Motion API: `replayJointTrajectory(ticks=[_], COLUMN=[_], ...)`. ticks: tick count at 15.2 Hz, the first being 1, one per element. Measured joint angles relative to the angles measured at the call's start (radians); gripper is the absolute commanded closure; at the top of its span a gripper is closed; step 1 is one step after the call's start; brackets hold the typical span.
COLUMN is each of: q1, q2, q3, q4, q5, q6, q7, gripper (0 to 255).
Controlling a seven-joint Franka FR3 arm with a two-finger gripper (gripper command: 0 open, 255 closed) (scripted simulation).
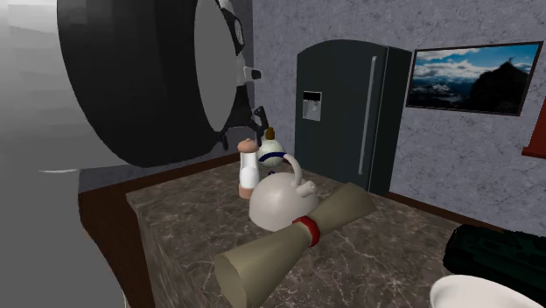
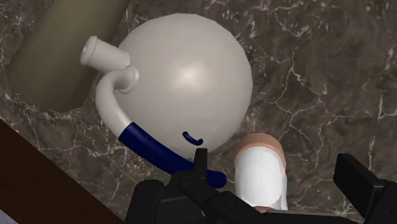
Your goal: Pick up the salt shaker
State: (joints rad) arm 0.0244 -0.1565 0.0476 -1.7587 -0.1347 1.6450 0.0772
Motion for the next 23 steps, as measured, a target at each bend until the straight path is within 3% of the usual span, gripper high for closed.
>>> replayJointTrajectory(ticks=[6, 13, 14, 23], q1=[0.011, 0.012, 0.011, 0.011], q2=[0.226, 0.213, 0.214, 0.214], q3=[0.020, 0.021, 0.020, 0.019], q4=[0.271, 0.173, 0.168, 0.165], q5=[-0.069, -0.075, -0.075, -0.076], q6=[-0.029, 0.057, 0.063, 0.069], q7=[0.044, 0.064, 0.065, 0.065], gripper=[0, 0, 255, 255])
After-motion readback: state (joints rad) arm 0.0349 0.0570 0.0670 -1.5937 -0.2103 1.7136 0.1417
